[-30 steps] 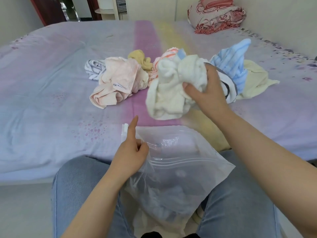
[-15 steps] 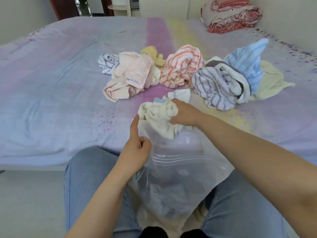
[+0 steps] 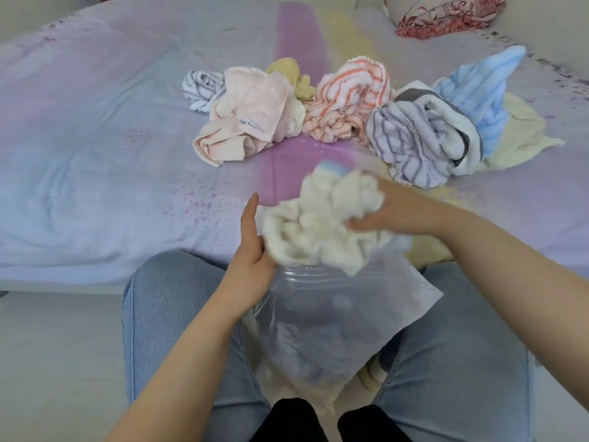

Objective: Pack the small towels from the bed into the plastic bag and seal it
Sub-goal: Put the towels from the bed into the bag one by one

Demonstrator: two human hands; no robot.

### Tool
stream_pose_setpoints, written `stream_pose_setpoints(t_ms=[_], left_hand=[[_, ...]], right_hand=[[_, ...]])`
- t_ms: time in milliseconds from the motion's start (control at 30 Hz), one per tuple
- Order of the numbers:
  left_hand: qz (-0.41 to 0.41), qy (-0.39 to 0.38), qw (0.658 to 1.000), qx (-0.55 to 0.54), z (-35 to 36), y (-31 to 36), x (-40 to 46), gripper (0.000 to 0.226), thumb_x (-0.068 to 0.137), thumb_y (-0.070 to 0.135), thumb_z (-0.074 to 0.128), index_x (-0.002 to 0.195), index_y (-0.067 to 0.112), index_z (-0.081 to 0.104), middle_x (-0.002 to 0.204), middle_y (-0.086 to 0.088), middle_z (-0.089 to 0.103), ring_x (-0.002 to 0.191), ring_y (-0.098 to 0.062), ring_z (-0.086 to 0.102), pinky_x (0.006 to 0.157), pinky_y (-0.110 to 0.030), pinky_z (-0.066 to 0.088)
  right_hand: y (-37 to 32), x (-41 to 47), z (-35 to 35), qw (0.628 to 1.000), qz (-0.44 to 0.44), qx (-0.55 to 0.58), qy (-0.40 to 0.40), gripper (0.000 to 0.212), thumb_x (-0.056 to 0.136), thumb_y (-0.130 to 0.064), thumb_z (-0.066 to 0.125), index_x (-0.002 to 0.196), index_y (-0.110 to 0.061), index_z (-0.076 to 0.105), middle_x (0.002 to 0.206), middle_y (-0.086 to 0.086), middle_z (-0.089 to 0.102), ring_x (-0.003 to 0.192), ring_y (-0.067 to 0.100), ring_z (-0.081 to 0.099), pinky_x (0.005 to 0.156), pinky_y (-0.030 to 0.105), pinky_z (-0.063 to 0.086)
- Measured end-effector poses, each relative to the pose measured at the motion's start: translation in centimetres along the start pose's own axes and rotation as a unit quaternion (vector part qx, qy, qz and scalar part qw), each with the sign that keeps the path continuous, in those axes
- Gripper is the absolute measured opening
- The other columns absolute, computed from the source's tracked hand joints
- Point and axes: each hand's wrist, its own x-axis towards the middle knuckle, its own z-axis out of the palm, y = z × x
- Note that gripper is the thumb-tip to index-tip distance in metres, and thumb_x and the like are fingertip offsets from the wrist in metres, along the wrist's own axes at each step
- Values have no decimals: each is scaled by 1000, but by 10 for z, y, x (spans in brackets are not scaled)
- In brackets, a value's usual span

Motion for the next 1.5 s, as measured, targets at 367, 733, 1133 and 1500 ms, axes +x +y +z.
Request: stream_pose_setpoints(t_ms=[367, 733, 1133, 1500], left_hand=[[2, 0, 1000, 26, -4, 4, -9, 69, 98, 6, 39, 150, 38, 7, 67, -7, 39, 53, -6, 35, 51, -12, 37], [-1, 3, 1000, 15, -2, 0, -3, 72, 96, 4, 39, 150, 38, 7, 66, 1, 41, 58, -5, 38, 58, -11, 39], [2, 4, 999, 32, 21, 8, 22, 60, 95, 8, 41, 143, 40, 26, 67, -4, 42, 59, -7, 40, 61, -8, 40], [-27, 37, 998, 46, 30, 5, 34, 38, 93, 9, 41, 120, 29, 58, 65, -3, 48, 54, -10, 41, 51, -14, 38]], right_hand=[[-6, 26, 2, 955, 52, -205, -206, 99, 80, -46, 70, 150, -36, 0, 158, -8, 6, 139, 17, 29, 109, 32, 34], [11, 19, 74, 922, -7, -209, -327, 16, 90, -15, 58, 92, -26, 69, 81, -15, 64, 66, -10, 55, 62, 7, 40], [61, 43, -42, 878, 10, -245, 411, 33, 84, -17, 56, 117, -11, 60, 123, 14, 55, 117, 34, 48, 93, 38, 39], [107, 51, -38, 915, 127, -276, 266, 21, 89, -20, 49, 105, -10, 60, 106, 20, 66, 100, 38, 62, 76, 36, 44]])
